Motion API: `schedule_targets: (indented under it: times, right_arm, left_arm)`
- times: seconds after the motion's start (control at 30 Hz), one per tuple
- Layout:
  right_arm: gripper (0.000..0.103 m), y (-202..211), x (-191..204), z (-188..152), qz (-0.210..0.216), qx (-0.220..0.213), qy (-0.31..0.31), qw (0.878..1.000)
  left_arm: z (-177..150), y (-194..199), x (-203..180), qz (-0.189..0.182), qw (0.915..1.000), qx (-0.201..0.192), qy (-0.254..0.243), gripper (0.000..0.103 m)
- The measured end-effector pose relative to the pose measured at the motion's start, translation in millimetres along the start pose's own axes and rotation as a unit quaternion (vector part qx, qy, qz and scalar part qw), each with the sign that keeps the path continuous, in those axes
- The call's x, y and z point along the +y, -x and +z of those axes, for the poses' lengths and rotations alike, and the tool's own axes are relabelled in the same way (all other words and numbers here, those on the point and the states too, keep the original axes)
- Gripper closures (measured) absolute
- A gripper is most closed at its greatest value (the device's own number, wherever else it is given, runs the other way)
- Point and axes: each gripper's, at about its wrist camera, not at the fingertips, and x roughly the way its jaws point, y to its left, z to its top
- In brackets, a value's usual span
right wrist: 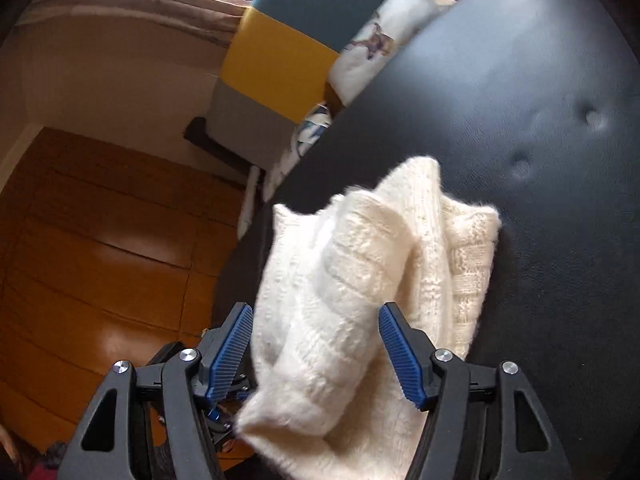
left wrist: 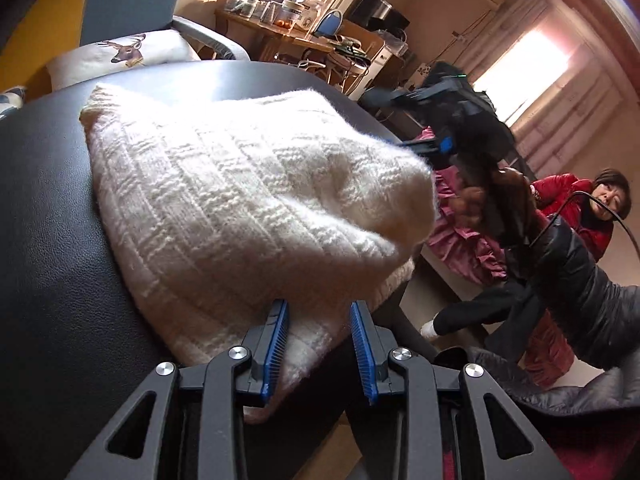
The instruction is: Fold clothes
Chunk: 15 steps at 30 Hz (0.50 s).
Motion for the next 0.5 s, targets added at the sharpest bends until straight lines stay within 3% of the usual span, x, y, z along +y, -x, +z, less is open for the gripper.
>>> schedule_targets:
  times: [0.13,0.33,0.37,0.4,0.47,0.5]
  right_arm:
    - [0.036,-19,-7,4,-0.01,-0.008,-0.012,1.0]
    - [0.036,-33,-3,-8,-0.048,0.025,0.043,0.998]
    - [0.043,-32,1,-8,-0.072,0.025,0.048,0.996]
    - [0.068,-32,6,-8,-0.096,0.025,0.056,0.993]
    - [0.087,-24,33,-11,-0.131,0.016,0.117,0.984]
    - [0.09,-17,50,-12,-0.141,0.006,0.148,0.979]
  left_arm:
    - [2,-15,-8,0.006,0.9996,0.011,-0.025,0.071]
    - [-3,-30,-3,0.002,0.9985,0.038,-0.041,0.067]
    - [-4,-31,0,-0.003,0.9985,0.04,-0.037,0.067]
    - [-5,-31,4,-0.009,0.9986,0.042,-0.032,0.067]
    - [-6,-32,8,-0.014,0.9983,0.049,-0.03,0.067]
    - [-7,-32,8,-0.015,0.9979,0.053,-0.034,0.067]
